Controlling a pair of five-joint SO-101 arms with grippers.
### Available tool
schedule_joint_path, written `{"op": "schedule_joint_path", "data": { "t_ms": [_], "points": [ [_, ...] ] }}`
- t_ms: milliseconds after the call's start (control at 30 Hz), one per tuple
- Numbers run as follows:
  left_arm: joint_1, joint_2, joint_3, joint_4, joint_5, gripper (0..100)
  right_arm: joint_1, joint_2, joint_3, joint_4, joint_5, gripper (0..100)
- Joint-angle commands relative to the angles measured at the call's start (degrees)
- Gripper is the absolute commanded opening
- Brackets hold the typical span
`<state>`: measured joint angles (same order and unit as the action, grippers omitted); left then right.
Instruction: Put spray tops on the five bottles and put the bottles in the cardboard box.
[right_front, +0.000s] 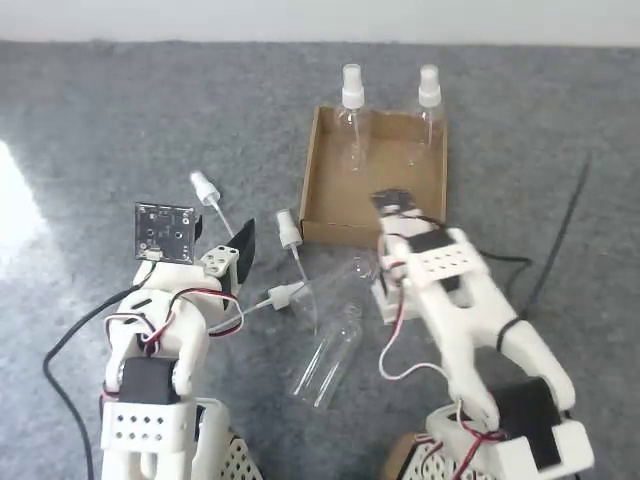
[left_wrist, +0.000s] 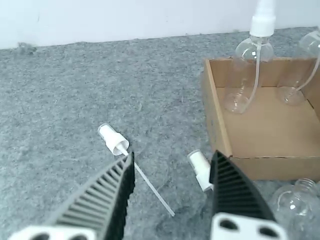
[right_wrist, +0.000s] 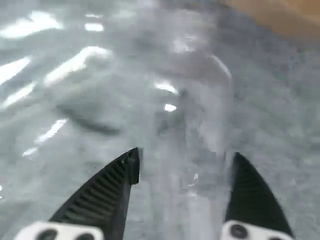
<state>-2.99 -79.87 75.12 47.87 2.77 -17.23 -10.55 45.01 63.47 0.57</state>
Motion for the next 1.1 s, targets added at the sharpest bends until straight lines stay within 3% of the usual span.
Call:
{"op": "schedule_joint_path", "data": {
  "t_ms": [0,300,400,700,1067],
  "points": [
    [-0.18,-0.44,-1.89,-1.58,0.79,23,7.25,-3.74,1.67,-1.89,5.71,15.2],
    [-0.62,0.79,-2.42,-2.29,0.79,23,23.43,-3.82,2.46,-1.45,19.25,0.5],
    [-0.88,6.51,-5.93,-1.93,0.88,23,29.32,-3.82,2.46,-1.45,24.79,0.6],
    [-8.35,45.45,-31.6,2.81,3.08,23,48.48,-2.68,-7.38,-2.86,39.03,1.0],
    [-8.18,90.9,-74.33,17.32,10.73,23,50.07,15.43,-21.1,-7.25,38.77,1.5]
  ]
}}
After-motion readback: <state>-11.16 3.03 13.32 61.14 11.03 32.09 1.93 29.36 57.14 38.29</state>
